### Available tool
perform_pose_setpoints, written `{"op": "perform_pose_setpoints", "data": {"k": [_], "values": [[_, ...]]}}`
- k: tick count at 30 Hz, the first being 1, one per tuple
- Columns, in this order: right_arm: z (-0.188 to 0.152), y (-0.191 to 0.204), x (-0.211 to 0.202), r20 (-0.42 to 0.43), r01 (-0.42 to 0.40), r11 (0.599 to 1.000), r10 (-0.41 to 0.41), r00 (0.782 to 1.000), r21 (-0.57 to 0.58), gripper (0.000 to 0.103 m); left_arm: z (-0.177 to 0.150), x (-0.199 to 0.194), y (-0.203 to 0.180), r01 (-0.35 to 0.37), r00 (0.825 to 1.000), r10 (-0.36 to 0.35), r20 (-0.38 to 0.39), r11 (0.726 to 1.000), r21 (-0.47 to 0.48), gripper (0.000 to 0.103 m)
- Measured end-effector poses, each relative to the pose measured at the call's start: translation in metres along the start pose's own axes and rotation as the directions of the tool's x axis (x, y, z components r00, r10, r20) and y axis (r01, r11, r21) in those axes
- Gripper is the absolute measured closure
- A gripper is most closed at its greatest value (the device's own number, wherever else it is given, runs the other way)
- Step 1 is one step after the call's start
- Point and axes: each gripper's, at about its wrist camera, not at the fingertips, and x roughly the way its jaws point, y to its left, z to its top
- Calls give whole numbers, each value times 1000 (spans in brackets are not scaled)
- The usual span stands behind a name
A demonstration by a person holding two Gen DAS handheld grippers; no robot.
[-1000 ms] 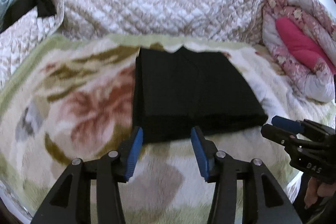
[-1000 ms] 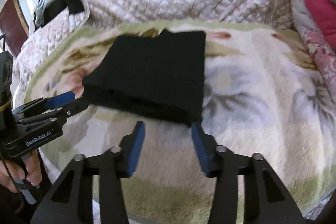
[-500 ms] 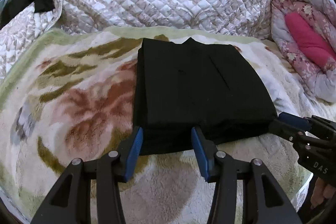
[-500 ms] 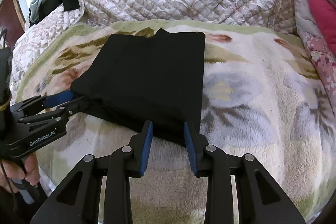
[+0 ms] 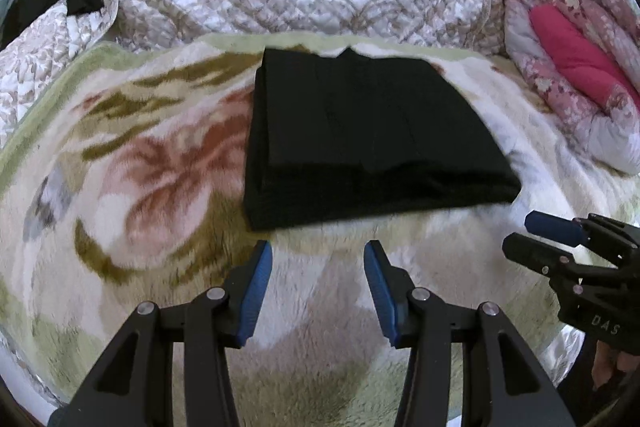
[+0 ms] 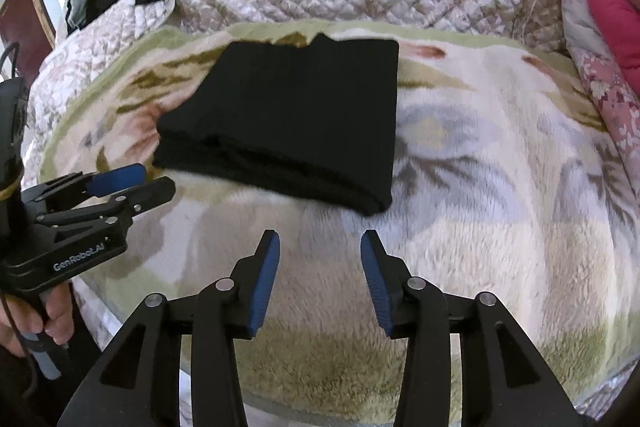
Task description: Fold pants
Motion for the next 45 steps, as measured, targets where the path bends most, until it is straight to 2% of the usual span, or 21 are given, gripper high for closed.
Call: {"op": "perform_pose_setpoints", "data": {"k": [4, 9, 12, 45], "values": [[-1, 1, 5, -9, 3, 1000, -3, 1000, -12, 54, -6, 4, 3, -2, 1000, 2, -12, 1000, -11, 49], [-2, 10, 9, -15, 19, 998, -20, 1000, -53, 42, -7, 7, 3, -3, 1000, 3, -10, 1000, -6, 47], [-2, 11, 11, -13, 22, 998, -23, 1000, -58, 39, -7, 7, 3, -3, 1000, 3, -8, 1000, -5, 45], [-1, 10, 12, -13, 16, 998, -17, 1000, -55, 37, -6, 9, 2, -4, 1000, 4, -23, 1000, -12, 42]]}}
